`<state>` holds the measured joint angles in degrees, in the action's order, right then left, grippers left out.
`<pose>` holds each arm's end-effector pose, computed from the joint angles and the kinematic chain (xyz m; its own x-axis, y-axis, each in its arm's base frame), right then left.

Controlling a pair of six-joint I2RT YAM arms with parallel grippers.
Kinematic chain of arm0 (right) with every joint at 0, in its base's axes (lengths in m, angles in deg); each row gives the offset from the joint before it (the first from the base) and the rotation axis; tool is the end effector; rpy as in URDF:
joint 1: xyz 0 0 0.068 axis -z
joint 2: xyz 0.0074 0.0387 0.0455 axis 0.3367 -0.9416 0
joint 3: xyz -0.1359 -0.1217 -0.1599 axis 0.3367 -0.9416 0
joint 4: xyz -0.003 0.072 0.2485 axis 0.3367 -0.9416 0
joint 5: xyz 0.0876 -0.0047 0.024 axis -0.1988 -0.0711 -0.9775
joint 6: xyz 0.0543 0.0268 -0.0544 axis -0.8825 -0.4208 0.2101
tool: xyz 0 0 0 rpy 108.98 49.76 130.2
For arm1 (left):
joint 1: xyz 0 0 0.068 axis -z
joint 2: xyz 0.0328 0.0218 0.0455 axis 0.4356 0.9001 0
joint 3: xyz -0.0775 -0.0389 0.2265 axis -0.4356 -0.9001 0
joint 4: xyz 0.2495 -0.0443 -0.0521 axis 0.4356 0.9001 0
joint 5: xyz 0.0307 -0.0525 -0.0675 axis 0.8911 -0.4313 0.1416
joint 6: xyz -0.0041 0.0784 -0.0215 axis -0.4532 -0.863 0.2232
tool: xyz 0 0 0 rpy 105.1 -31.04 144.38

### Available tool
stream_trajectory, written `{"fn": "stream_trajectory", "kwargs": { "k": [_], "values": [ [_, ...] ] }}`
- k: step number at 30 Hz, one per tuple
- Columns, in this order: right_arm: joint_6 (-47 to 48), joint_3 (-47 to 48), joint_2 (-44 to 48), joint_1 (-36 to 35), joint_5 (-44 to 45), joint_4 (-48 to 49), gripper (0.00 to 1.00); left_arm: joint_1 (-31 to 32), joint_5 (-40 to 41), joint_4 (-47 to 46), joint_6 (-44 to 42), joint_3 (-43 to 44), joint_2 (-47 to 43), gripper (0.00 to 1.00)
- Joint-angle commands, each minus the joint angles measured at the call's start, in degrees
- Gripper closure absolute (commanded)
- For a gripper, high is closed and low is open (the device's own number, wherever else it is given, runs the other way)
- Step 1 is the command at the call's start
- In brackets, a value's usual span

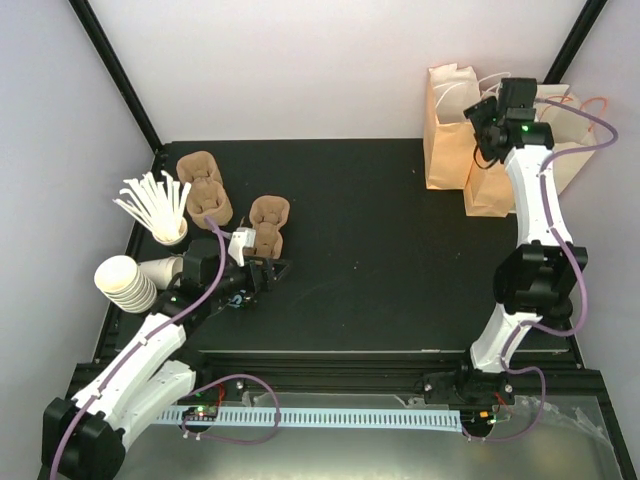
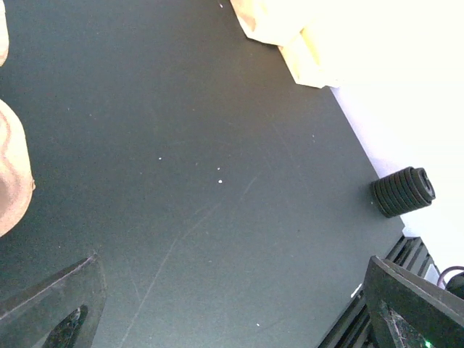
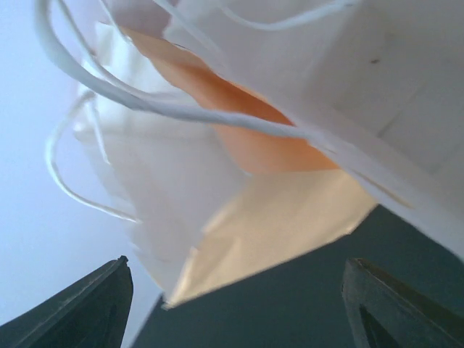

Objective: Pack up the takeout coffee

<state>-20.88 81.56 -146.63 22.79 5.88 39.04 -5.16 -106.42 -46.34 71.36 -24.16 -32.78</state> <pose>0.4205 -0.0232 0.3359 -0.2759 0.8673 -0.4144 0.5557 0.4957 0.6675 0.1961 -0.1110 0.1990 -0.7330 -0.2038 -0.6490 0.3962 0.6477 -0.6508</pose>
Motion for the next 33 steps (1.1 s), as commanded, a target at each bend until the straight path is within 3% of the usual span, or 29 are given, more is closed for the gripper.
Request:
{"fn": "stream_trajectory", "kwargs": {
  "k": [1, 12, 18, 21, 25, 28, 30, 33],
  "values": [
    [-11.32, 7.55, -5.38, -0.15, -3.14, -2.08, 0.18, 0.33, 1.16, -1.48, -1.35, 0.74, 0.66, 0.01],
    [-19.39, 8.56, -11.42, -0.16, -4.93, 0.47, 0.24, 0.35, 2.54, -0.31, -3.39, 1.29, 0.55, 0.01],
    [-18.59, 15.36, -16.26, -0.13, -5.47, -0.84, 0.25, 0.33, 2.98, 0.45, -4.06, 1.65, 0.51, 0.01],
    [-18.28, 16.36, -17.21, -0.18, -6.26, -1.48, 0.39, 0.34, 3.23, 0.61, -4.09, 1.44, 0.25, 0.01],
    [-18.04, 13.95, -15.34, -0.22, -6.56, -1.65, 0.72, 0.34, 3.35, 0.58, -4.00, 1.25, 0.20, 0.01],
    [-17.02, 10.57, -12.30, -0.33, -7.41, -0.14, 0.92, 0.34, 3.37, 0.48, -4.04, 1.35, 0.40, 0.01],
    [-15.42, 8.60, -10.09, -0.54, -8.71, 0.69, 0.98, 0.34, 2.23, -0.17, -4.26, 1.46, 0.57, 0.01],
    [-10.87, 5.96, -6.05, -1.38, -10.92, 1.28, 0.99, 0.34, 0.95, -0.57, -4.88, 1.92, 0.71, 0.01]
  ]
}}
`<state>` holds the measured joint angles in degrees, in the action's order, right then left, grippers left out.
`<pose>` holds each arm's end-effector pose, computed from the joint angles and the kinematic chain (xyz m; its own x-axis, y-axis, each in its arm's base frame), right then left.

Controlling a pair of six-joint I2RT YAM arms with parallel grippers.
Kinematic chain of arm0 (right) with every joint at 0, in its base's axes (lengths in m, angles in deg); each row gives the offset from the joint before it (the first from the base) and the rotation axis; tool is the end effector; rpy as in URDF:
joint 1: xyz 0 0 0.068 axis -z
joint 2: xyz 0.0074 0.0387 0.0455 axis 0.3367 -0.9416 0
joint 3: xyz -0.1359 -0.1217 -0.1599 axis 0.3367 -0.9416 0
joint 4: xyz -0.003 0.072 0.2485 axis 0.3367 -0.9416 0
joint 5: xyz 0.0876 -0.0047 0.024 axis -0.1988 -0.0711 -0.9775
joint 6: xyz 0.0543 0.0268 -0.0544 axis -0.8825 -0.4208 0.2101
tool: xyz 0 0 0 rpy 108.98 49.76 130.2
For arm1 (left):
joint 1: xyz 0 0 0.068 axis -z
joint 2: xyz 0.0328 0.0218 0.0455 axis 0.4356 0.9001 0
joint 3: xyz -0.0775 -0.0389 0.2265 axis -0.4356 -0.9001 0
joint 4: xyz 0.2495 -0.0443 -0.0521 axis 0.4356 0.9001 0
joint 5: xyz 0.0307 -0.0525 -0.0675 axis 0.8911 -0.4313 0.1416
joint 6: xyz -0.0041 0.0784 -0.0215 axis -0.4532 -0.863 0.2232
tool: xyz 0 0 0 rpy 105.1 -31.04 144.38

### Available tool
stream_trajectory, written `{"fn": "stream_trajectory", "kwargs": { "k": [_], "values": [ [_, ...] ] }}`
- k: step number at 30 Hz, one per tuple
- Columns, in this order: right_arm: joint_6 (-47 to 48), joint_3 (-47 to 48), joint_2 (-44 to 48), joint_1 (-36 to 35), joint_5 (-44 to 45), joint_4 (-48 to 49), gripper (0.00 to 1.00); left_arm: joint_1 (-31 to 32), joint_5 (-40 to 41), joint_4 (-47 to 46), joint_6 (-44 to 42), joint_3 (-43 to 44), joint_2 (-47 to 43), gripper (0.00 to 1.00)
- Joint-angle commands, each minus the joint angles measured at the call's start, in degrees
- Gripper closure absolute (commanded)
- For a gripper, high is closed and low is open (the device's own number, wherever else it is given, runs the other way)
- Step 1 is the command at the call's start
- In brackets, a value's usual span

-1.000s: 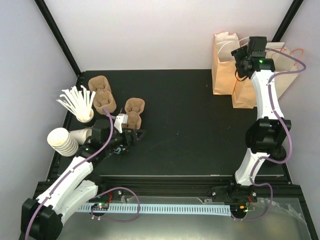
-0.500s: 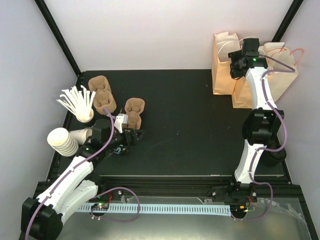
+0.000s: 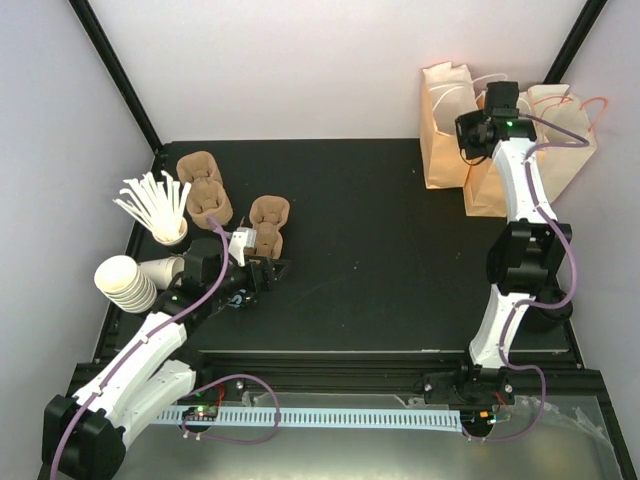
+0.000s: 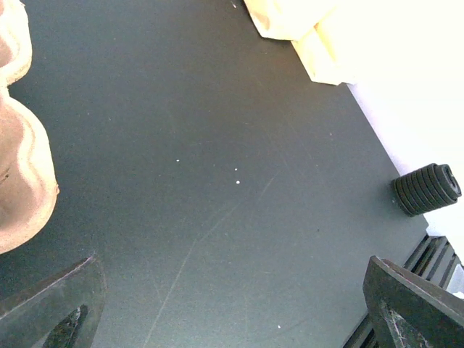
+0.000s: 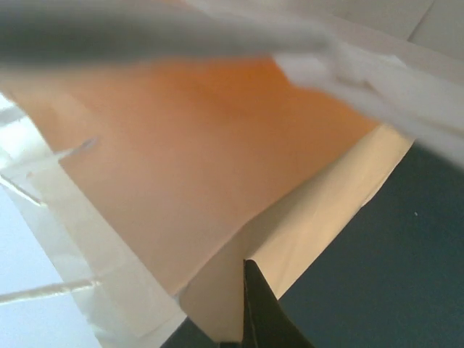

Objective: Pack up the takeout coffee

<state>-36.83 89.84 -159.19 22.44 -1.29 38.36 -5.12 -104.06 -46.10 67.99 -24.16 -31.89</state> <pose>0.4662 -0.0140 0.2920 -0.2243 0.9674 -0.1177 0.6469 0.2381 0.7244 0.1991 -0.1095 0.1947 -0.7104 -0.1739 -0.6820 0.4073 0.6887 -0.5998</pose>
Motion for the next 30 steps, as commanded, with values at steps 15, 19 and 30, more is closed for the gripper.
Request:
{"fn": "stream_trajectory", "kwargs": {
  "k": [15, 19, 30],
  "values": [
    [25.22, -34.66, 35.46, -3.98, -21.94, 8.26, 0.99, 0.29, -0.35, -1.02, -2.36, 3.62, -0.43, 0.01],
    [25.37, -38.54, 39.94, -5.46, -23.50, 4.95, 0.99, 0.30, 0.12, -1.27, -2.26, 4.40, -0.52, 0.01],
    [8.48, -43.88, 44.23, -8.84, -30.62, 17.02, 0.98, 0.30, 2.79, 1.64, -3.09, 6.98, -1.62, 0.01]
  ]
}}
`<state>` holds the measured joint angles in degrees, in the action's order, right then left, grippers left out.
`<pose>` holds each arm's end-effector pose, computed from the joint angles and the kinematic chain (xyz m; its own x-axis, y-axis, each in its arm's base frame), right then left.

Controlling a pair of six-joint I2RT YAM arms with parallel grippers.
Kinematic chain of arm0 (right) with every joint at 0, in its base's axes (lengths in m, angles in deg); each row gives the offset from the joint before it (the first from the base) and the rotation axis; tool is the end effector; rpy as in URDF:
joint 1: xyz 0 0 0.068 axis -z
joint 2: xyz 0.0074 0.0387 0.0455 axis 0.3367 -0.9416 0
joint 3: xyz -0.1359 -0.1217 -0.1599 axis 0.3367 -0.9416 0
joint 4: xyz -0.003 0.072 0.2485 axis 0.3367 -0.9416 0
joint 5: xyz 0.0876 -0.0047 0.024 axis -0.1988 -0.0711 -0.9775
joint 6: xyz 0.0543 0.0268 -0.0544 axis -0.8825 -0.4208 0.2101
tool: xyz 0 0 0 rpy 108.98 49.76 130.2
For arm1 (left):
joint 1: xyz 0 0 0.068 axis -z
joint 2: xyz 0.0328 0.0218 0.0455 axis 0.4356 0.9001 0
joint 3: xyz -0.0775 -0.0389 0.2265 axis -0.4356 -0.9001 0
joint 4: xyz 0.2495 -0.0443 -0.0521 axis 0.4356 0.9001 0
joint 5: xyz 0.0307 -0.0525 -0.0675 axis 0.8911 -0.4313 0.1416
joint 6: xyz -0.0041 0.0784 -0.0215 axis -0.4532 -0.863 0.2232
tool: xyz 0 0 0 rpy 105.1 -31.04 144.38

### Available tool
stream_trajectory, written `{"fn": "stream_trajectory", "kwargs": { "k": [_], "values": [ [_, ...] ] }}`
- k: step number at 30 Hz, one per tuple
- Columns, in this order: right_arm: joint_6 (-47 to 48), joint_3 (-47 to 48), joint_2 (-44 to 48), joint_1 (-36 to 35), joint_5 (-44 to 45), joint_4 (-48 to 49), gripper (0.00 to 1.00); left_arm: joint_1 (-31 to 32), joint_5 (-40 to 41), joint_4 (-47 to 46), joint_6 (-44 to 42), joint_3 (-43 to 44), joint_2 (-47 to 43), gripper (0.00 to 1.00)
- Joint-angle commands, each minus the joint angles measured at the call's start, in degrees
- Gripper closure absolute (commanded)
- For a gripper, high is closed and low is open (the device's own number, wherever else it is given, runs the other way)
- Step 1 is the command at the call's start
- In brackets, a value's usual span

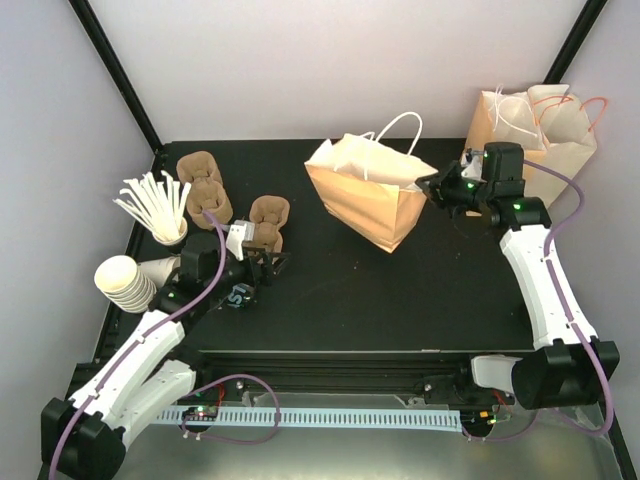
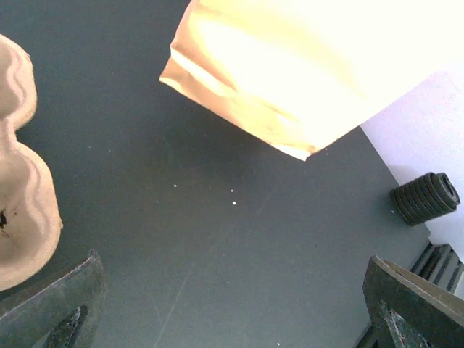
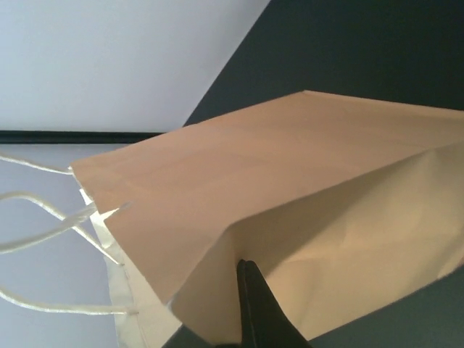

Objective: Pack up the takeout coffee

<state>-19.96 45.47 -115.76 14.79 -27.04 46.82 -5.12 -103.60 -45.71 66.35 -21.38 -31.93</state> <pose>0.2947 0.0635 0.3210 -0.7420 0.6479 -0.1722 0.2150 0.4733 0.8543 0.2024 -0.1103 0.2119 -0.6681 -0.1673 -0.7250 0.4461 0.6898 -0.5702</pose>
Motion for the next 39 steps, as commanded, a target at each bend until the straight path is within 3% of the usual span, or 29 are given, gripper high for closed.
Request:
{"fn": "stream_trajectory", "kwargs": {
  "k": [1, 16, 18, 21, 22, 24, 39],
  "values": [
    [-9.92, 1.10, 0.64, -1.71, -4.92, 9.55, 0.98, 0.30, 2.94, 1.82, -1.71, 4.56, -1.92, 0.01],
    [-21.02, 2.97, -8.83, -6.59, -1.83, 15.70, 0.98, 0.27, 20.24, 8.75, 0.26, 4.23, -8.60, 0.01],
    [-19.99, 3.43, -10.91, -7.04, -1.04, 14.53, 0.87, 0.29, 21.28, 9.67, 0.76, 4.23, -8.13, 0.01],
    [-17.02, 4.76, -13.41, -7.17, -0.39, 12.89, 0.50, 0.22, 21.65, 10.41, 1.01, 4.28, -6.88, 0.01],
    [-16.13, 5.30, -13.86, -7.17, -0.26, 12.00, 0.32, 0.21, 21.78, 10.66, 1.03, 4.36, -6.51, 0.01],
    [-14.04, 6.29, -14.11, -7.15, 0.07, 10.71, 0.17, 0.21, 21.94, 11.11, 0.65, 4.72, -5.85, 0.01],
    [16.73, 9.90, -5.31, -7.15, 3.73, -3.10, 0.00, 0.21, 25.87, 14.97, -1.97, 6.85, -5.84, 0.01]
  ]
}}
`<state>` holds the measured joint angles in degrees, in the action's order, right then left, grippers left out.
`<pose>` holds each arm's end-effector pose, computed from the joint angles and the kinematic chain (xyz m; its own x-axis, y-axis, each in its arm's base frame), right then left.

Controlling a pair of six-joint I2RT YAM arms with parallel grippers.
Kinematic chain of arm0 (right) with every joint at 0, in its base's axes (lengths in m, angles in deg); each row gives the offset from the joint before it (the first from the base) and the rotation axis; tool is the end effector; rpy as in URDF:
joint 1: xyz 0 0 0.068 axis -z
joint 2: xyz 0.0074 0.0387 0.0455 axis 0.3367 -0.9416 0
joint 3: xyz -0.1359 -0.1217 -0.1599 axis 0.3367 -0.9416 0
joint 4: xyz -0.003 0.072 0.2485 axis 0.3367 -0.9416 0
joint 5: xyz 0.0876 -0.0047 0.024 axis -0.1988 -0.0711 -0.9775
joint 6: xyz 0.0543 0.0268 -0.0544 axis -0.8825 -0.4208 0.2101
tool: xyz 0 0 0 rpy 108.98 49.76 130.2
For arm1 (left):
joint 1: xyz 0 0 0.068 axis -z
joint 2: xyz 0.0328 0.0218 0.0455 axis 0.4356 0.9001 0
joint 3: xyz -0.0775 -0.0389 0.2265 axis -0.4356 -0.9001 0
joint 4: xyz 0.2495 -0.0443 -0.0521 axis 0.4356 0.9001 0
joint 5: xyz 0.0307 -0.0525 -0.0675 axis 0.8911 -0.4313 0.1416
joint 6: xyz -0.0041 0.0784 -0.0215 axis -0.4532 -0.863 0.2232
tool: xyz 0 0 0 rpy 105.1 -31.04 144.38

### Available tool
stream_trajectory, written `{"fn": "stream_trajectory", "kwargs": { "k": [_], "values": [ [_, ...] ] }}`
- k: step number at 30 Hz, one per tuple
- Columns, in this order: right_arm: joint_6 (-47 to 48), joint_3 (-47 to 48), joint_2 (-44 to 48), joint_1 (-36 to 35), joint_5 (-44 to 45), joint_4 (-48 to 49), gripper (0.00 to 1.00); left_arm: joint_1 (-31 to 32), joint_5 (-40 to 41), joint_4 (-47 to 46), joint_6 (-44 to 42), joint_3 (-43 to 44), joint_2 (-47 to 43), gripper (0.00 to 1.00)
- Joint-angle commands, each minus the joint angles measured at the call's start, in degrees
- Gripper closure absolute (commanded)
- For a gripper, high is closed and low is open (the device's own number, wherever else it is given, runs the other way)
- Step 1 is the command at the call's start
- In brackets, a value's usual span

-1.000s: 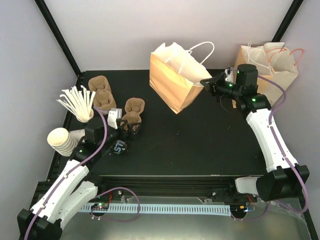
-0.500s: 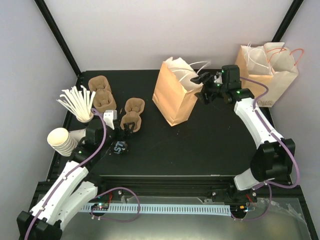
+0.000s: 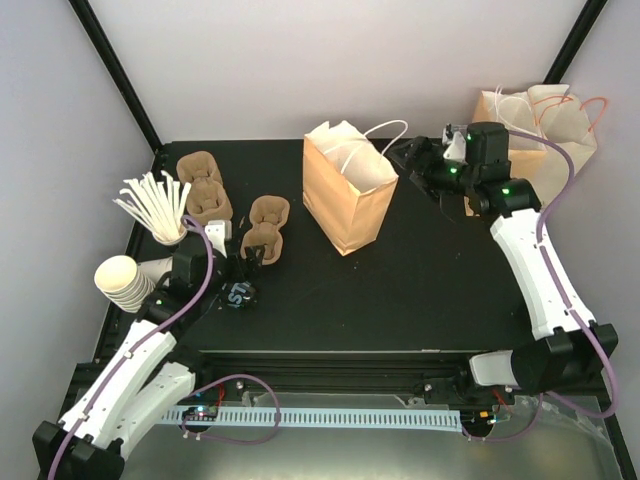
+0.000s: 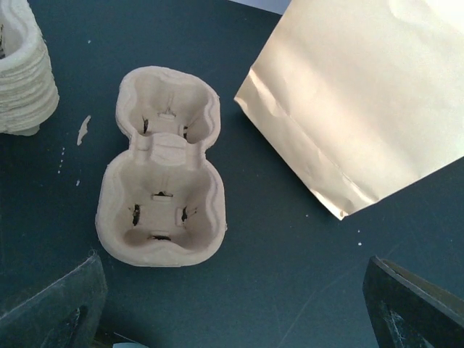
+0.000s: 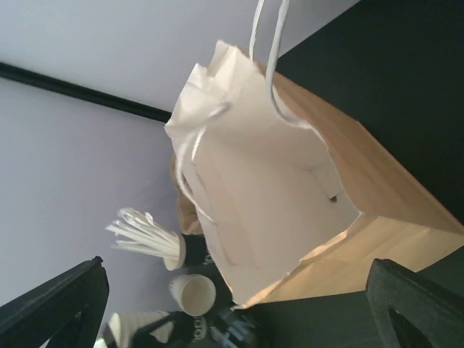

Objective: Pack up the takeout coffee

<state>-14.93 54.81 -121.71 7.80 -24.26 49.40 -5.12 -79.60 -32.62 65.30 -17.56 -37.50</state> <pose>0.3130 0.1018 0.3521 -0.7732 0.5387 -0.3346 0.0160 0.5440 0.8390 0.1984 -0.0784 0.2245 -0.5801 -0.2322 -0.7808 0.1605 0.9071 -0.3891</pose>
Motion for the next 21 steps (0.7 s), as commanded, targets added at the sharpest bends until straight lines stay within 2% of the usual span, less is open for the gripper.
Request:
{"fn": "stream_trajectory", "kwargs": {
  "k": [1, 9, 14, 21],
  "values": [
    [13.80, 0.60, 0.78, -0.17, 1.09, -6.92, 0.00, 0.21, 1.59, 1.89, -0.90, 3.18, -0.26, 0.01],
    [26.43, -11.42, 9.70, -0.16, -0.09, -2.70, 0.00, 0.21, -1.46, -0.32, -2.04, 2.02, 0.46, 0.01],
    [28.06, -20.01, 12.42, -0.16, 0.70, 1.01, 0.00, 0.12, 0.95, 0.57, -0.55, 2.72, 4.08, 0.01],
    [27.75, -33.97, 16.90, -1.83, -2.54, 14.56, 0.00, 0.11, -2.14, -0.87, 1.46, 2.29, 7.18, 0.01]
  ]
}}
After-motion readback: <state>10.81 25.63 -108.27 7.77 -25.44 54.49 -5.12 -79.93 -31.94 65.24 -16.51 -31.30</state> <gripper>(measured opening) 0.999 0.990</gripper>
